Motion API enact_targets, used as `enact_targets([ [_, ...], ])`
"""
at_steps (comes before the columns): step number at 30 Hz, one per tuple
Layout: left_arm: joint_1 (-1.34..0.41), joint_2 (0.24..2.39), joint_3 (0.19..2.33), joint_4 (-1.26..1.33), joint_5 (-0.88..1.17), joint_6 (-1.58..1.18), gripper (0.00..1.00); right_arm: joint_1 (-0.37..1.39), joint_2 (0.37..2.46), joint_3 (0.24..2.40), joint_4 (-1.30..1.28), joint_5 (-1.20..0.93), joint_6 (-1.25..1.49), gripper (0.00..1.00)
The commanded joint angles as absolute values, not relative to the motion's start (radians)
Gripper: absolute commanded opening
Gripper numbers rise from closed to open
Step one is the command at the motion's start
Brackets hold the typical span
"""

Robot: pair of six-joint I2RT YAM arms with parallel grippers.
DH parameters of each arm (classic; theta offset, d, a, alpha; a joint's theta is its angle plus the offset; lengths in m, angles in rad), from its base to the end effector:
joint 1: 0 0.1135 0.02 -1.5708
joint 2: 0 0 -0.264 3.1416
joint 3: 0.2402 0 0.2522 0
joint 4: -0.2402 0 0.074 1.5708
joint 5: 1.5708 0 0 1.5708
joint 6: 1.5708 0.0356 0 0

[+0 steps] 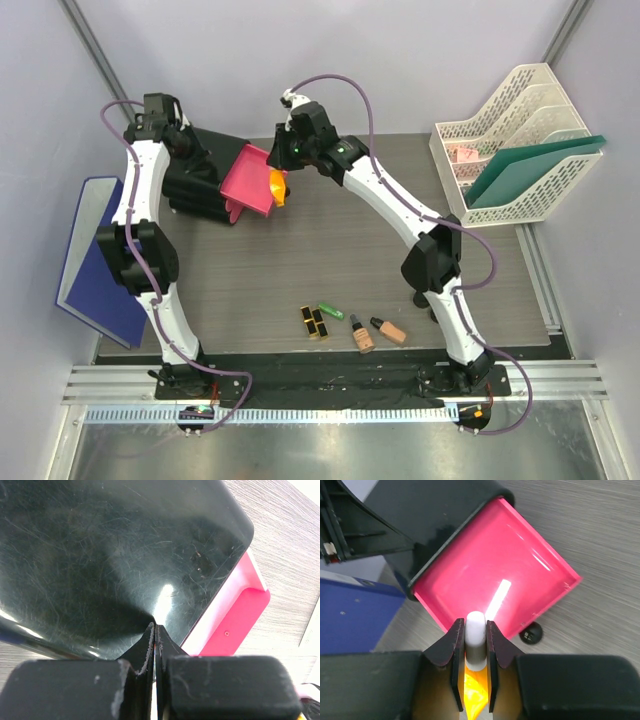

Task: Organize the makeup

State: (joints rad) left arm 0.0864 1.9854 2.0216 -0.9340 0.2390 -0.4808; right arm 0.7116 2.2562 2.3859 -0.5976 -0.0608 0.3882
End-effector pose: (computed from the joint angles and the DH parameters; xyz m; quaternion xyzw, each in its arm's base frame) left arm 0.4358 0.0293 0.3390 -0.2244 0.9108 -0.1746 0.2994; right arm 0.3924 0.3412 0.3597 -0.1528 0.8377 0.2957 0.4330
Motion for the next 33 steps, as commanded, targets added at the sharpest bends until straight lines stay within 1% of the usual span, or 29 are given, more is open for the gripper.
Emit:
enact_targets([
  [1, 0.095, 2.006, 2.045, -0.976, 0.256, -0.453, 0.0, 0.716, 2.286, 2.445, -0.457, -0.141, 0.492, 0.06],
  [7, 0.095, 2.008, 2.043, -0.98, 0.259, -0.448, 0.0, 0.716, 2.35, 2.463, -0.304, -0.147, 0.603, 0.08],
  [13, 0.095, 2.011, 2.042, -0.986, 0.264, -0.445, 0.0, 0.715, 2.407, 2.491, -0.241, -0.106, 0.675, 0.09],
  [15, 0.095, 2.013, 2.04, -0.986, 0.264, -0.443, 0.0, 0.715, 2.422, 2.488, -0.23, -0.086, 0.687, 0.01],
  [19, 0.095, 2.013, 2.037, -0.986, 0.265, -0.44, 0.0, 0.715, 2.441, 2.481, -0.229, -0.045, 0.701, 0.01],
  [21, 0.094, 2.014, 2.037, -0.985, 0.265, -0.439, 0.0, 0.713, 2.441, 2.473, -0.23, -0.022, 0.701, 0.03],
  [24, 0.095, 2.014, 2.037, -0.985, 0.265, -0.437, 0.0, 0.716, 2.434, 2.461, -0.23, -0.005, 0.7, 0.12],
  [25, 0.095, 2.016, 2.037, -0.988, 0.265, -0.437, 0.0, 0.715, 2.433, 2.461, -0.23, -0.005, 0.698, 0.56],
  [26, 0.095, 2.014, 2.037, -0.986, 0.268, -0.437, 0.0, 0.716, 2.431, 2.462, -0.23, -0.005, 0.695, 0.62],
  [27, 0.095, 2.016, 2.037, -0.986, 0.268, -0.436, 0.0, 0.716, 2.43, 2.464, -0.23, -0.005, 0.684, 0.66],
  [28, 0.095, 2.017, 2.037, -0.989, 0.268, -0.433, 0.0, 0.715, 2.427, 2.464, -0.232, -0.005, 0.684, 0.75],
  [31, 0.097, 2.017, 2.036, -0.992, 0.267, -0.428, 0.0, 0.715, 2.421, 2.465, -0.232, 0.038, 0.677, 0.86],
  [33, 0.097, 2.02, 2.036, -0.994, 0.265, -0.428, 0.0, 0.715, 2.419, 2.468, -0.232, 0.04, 0.673, 0.9],
])
